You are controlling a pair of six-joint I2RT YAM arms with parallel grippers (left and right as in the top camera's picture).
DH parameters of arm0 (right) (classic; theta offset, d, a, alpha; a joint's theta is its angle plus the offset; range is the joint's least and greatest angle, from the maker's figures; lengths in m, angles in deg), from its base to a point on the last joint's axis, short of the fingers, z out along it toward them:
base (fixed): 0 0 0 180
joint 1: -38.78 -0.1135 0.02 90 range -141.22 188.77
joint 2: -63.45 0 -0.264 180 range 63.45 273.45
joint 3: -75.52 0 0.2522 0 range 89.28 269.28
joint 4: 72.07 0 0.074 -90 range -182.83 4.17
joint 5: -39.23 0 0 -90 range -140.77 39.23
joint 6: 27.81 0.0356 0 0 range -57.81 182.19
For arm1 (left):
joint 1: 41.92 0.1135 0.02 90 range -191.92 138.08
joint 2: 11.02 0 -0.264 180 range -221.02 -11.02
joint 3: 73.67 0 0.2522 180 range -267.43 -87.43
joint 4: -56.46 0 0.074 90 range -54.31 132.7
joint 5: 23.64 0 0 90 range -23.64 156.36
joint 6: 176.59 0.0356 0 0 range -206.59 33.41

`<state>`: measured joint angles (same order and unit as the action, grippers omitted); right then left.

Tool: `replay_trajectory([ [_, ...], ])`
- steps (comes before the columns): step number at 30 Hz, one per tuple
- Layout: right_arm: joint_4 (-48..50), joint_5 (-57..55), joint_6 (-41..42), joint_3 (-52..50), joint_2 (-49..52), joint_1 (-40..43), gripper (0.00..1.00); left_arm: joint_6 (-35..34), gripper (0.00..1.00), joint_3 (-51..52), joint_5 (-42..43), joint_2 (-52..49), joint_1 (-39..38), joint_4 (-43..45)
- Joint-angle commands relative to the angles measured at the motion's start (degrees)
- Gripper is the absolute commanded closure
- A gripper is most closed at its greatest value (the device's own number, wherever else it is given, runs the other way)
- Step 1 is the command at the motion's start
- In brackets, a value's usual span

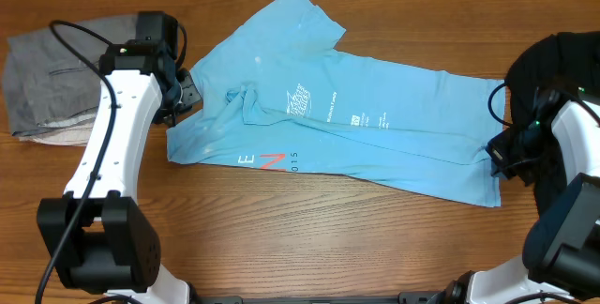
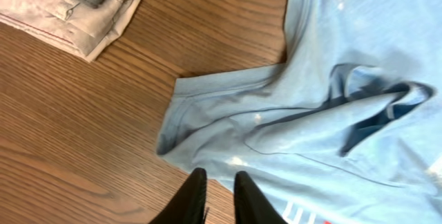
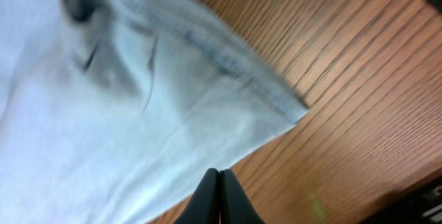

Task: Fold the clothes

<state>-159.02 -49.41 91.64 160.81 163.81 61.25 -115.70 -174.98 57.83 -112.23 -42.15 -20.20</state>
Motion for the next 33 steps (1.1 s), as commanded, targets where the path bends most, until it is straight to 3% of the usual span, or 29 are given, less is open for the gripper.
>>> replay_trajectory([
  [1,-0.4,2.9,-3.0,0.3,-1.1,-2.5,0.96,-2.7,0.73,-0.7,1.1,0.2,0.6,-0.2],
  [3,0.2,6.0,-5.1,-0.4,-1.1,-4.2,0.96,-2.6,0.53,-0.7,1.1,-0.3,0.6,-0.1],
  [4,1.0,8.0,-7.0,-0.7,-1.1,-5.2,0.96,-2.6,0.37,-0.7,1.1,-0.5,0.6,0.2],
  [5,2.1,9.9,-9.0,-1.0,-1.1,-6.4,0.96,-2.6,0.26,-0.7,1.1,-0.7,0.6,0.4],
  [8,5.3,14.6,-13.5,-1.5,-1.1,-10.4,0.95,-2.7,0.00,-0.7,1.1,-0.8,0.6,1.0],
  [18,15.6,17.2,-26.4,-1.5,-1.1,-34.7,0.85,-2.6,0.00,-0.7,1.1,-0.8,0.6,1.5],
  [20,18.7,16.3,-27.2,-1.5,-1.1,-40.0,0.61,-2.6,0.00,-0.7,1.1,-0.8,0.6,1.5],
  [21,20.4,16.3,-27.1,-1.5,-1.1,-42.4,0.54,-2.6,0.00,-0.7,1.1,-0.8,0.6,1.5],
  [24,26.5,16.3,-26.7,-1.4,-1.1,-48.2,0.52,-2.6,0.00,-0.7,1.1,-0.8,0.6,1.5],
  [27,32.2,15.3,-28.1,-1.4,-1.1,-52.5,0.62,-2.6,0.00,-0.7,1.1,-0.8,0.6,1.5],
  [33,36.4,2.0,-32.5,-1.4,1.0,-58.2,0.72,-2.6,0.00,-0.7,1.1,-0.8,0.6,1.5],
])
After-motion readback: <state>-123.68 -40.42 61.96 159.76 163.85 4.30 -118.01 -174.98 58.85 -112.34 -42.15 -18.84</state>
